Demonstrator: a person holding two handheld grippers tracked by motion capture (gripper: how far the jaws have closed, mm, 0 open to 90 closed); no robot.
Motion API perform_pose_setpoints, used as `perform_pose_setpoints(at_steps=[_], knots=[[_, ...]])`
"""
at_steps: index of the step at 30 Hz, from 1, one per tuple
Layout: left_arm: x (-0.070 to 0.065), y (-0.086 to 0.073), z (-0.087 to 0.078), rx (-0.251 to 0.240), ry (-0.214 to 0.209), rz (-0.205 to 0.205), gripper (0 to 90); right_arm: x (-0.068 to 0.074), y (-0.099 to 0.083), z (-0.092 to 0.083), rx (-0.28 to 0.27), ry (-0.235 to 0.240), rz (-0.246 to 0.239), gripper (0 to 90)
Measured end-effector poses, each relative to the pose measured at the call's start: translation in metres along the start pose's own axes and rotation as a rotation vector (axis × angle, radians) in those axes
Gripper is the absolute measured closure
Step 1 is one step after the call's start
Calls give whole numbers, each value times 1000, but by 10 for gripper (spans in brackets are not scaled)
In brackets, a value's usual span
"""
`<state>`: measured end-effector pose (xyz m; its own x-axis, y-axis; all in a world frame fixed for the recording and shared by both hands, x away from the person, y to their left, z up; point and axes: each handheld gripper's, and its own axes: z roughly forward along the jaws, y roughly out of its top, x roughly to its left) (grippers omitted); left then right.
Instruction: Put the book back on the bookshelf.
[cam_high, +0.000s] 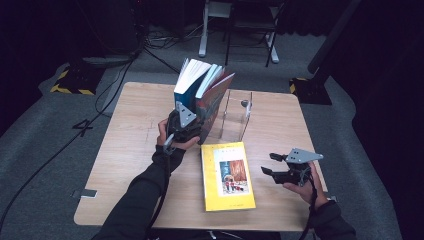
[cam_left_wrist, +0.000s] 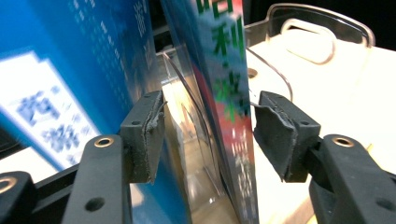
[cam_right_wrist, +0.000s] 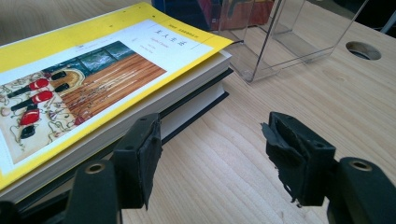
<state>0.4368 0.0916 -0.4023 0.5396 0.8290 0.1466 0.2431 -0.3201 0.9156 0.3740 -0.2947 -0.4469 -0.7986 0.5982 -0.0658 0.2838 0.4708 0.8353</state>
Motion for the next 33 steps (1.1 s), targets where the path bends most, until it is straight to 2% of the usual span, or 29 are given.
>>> perform_pose_setpoints(at_steps=[10,17,26,33], knots=[[1,-16,-19,39,-54,44,399,3,0,3,17,11,-13,362],[-1,-29,-27,82,-116,56,379,5,0,4,26,18,-19,361],[-2,-48,-36,143,-188,102,346,10,0,4,39,29,-30,359],[0,-65,-42,188,-207,110,326,14,-2,3,53,43,-37,358]])
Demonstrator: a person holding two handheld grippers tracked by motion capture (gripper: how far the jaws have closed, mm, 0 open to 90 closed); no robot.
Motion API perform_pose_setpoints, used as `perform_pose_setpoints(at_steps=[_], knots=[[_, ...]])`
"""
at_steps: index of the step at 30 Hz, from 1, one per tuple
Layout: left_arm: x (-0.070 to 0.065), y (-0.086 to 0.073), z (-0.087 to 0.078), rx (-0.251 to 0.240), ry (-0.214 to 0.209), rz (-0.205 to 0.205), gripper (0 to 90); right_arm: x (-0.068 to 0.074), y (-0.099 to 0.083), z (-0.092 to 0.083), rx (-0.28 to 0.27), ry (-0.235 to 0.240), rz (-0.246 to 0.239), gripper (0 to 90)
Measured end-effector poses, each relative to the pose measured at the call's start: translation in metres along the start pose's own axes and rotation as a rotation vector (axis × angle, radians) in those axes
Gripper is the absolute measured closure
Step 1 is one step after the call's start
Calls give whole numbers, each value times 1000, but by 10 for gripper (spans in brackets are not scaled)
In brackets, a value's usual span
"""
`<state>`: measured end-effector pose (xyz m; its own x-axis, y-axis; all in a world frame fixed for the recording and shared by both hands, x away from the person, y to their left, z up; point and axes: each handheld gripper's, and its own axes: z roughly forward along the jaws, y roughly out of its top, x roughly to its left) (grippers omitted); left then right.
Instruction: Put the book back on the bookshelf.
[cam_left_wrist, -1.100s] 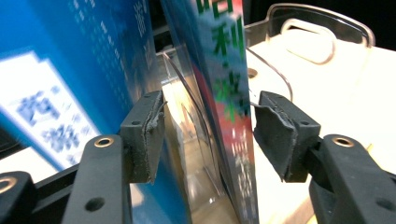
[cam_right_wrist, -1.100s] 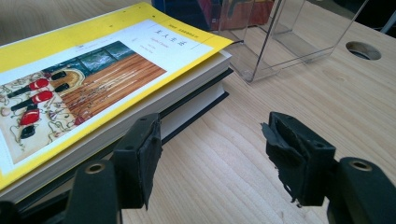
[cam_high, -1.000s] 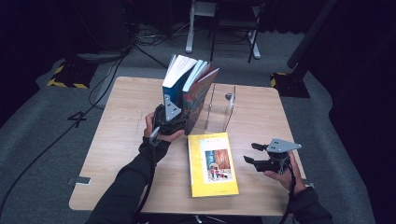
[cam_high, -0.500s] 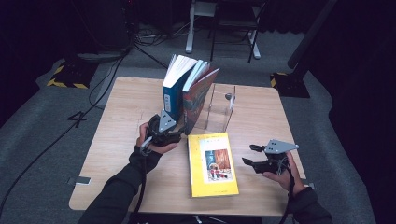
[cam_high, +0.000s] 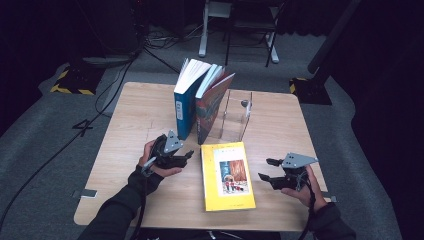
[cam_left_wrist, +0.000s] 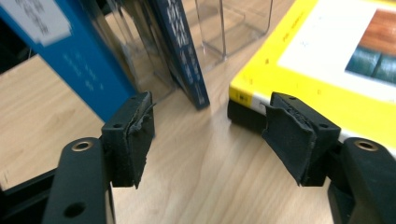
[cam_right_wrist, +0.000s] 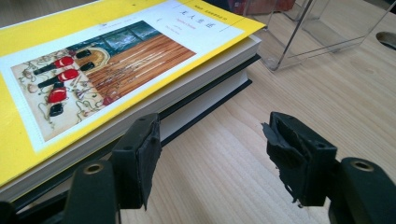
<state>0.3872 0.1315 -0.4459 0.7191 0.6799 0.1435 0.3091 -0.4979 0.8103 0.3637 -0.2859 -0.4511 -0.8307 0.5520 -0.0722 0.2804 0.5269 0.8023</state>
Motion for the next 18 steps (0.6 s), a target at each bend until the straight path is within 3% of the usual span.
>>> perform_pose_setpoints(at_steps=[14,18], knots=[[-21,-42,-8,105,-87,43,268,10,-1,-4,22,46,-12,353],[-28,-51,-14,111,-132,33,257,14,0,-5,28,52,-14,317]])
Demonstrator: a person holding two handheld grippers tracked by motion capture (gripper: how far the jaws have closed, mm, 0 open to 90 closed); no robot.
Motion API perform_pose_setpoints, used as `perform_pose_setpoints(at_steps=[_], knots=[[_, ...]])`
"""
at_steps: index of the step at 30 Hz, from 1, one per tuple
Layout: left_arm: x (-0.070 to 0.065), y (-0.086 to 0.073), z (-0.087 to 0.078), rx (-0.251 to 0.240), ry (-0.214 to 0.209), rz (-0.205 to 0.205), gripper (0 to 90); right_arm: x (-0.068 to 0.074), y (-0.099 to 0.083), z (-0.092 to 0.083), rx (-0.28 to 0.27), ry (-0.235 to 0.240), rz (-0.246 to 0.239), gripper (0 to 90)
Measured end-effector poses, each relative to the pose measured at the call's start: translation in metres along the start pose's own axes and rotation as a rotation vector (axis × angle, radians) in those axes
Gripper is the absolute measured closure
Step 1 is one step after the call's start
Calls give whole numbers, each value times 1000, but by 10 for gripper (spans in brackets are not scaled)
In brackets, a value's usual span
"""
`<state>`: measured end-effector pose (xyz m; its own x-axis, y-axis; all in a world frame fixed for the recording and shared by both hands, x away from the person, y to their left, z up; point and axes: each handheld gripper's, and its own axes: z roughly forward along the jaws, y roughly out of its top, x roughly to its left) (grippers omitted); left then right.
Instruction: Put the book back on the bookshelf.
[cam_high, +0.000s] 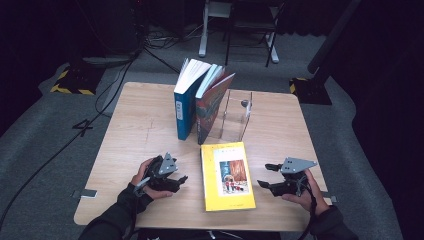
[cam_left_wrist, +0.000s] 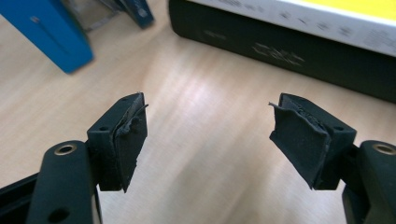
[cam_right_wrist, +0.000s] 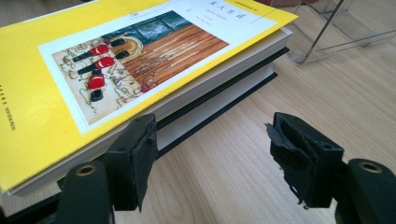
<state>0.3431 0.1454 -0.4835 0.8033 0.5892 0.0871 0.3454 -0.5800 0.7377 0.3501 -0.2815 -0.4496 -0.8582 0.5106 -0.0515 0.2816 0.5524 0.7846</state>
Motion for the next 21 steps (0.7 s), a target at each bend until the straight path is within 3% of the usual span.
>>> perform_pose_setpoints(at_steps=[5,16,21], knots=[[-8,-8,-3,8,-47,-1,249,3,1,-2,-8,8,18,298],[-24,-16,3,70,-89,31,219,21,13,9,42,91,-3,284],[-24,-19,7,59,-129,4,199,27,19,16,75,139,1,278]])
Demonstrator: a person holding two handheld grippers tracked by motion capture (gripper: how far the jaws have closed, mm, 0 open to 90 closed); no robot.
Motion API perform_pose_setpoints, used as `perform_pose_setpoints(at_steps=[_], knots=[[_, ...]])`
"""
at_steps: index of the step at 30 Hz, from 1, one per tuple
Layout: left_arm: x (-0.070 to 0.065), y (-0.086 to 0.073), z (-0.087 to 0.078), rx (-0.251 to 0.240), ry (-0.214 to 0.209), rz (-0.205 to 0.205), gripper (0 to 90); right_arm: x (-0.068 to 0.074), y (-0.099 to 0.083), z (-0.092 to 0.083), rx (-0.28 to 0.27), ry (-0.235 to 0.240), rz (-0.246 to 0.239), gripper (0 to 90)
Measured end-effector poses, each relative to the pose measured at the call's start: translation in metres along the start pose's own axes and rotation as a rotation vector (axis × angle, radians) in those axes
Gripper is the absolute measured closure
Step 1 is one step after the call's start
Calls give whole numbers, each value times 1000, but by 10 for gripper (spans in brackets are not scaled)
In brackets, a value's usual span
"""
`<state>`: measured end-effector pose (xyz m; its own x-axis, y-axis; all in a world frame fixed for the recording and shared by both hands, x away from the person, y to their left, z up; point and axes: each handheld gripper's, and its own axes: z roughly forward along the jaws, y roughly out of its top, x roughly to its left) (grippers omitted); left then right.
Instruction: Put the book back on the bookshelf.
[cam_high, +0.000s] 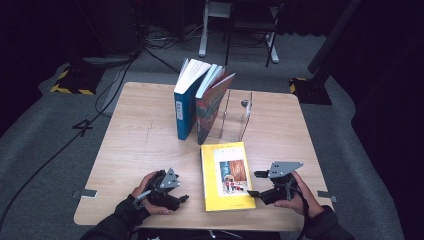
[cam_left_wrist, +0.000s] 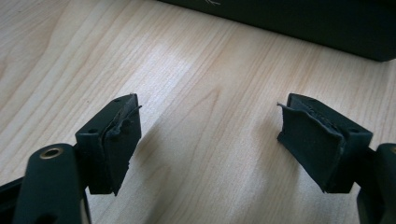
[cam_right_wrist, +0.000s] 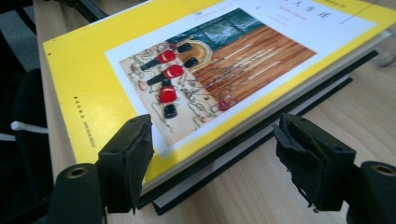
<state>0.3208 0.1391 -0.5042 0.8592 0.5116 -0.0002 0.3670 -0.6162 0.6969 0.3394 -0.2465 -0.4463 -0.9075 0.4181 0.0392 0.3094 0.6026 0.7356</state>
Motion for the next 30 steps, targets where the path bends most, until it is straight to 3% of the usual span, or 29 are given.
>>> perform_pose_setpoints(at_steps=[3,12,16,19,25,28,30], knots=[[1,1,1,0,-12,-8,192,0,3,8,42,30,21,247],[2,3,4,9,-15,1,168,-17,8,21,101,128,109,163],[2,4,5,6,-19,2,166,-22,10,26,108,168,116,152],[2,5,6,5,-24,0,164,-21,10,27,112,168,115,147],[2,5,6,7,-29,5,161,-15,14,23,109,118,45,154],[4,9,10,8,-15,-1,159,-14,16,23,108,116,41,162],[12,17,16,7,-8,-13,164,-15,16,22,98,117,33,171]])
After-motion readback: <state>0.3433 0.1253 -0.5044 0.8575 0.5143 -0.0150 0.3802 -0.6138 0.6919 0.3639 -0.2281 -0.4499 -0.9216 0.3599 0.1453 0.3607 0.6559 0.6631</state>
